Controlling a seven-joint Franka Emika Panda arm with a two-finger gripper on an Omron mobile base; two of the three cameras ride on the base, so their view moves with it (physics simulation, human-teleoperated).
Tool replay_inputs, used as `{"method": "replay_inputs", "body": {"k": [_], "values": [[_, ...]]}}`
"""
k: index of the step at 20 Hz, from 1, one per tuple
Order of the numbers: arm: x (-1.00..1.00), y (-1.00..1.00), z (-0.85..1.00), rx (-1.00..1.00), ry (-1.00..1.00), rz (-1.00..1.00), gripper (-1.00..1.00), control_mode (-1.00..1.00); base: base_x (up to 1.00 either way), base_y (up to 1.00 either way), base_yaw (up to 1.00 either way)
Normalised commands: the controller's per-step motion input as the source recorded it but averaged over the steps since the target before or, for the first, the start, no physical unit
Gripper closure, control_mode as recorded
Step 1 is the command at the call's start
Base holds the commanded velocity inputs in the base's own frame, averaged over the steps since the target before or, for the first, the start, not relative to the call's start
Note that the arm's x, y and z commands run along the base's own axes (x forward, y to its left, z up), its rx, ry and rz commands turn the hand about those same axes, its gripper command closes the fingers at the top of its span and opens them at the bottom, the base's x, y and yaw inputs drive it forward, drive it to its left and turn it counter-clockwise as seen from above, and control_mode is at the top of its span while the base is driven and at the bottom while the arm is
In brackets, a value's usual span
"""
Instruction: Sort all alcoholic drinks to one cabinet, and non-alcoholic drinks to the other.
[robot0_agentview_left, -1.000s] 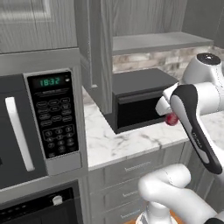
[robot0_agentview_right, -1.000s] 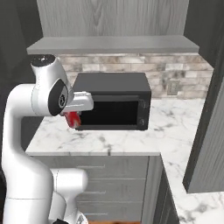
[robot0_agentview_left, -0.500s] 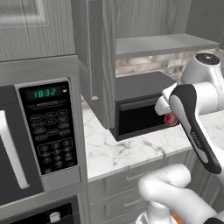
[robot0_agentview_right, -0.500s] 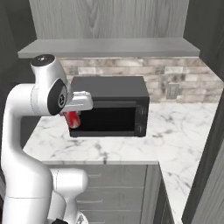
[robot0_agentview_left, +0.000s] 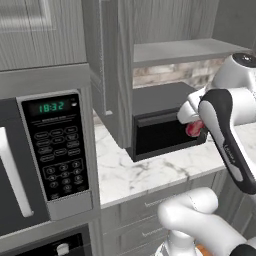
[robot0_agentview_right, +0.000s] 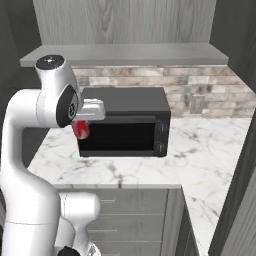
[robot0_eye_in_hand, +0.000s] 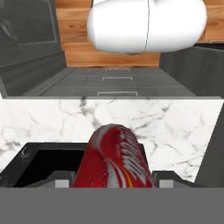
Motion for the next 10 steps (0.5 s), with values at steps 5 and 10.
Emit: {"method": "replay_inputs", "body": {"k": [5,10], "values": [[0.40,0.61,0.77,0.03,-0.08,-0.01,1.00,-1.00,0.00,0.00,0.00],[0.11,0.48,1.00,-0.02,-0.09,-0.06,1.00,-1.00,0.00,0.00,0.00]]}}
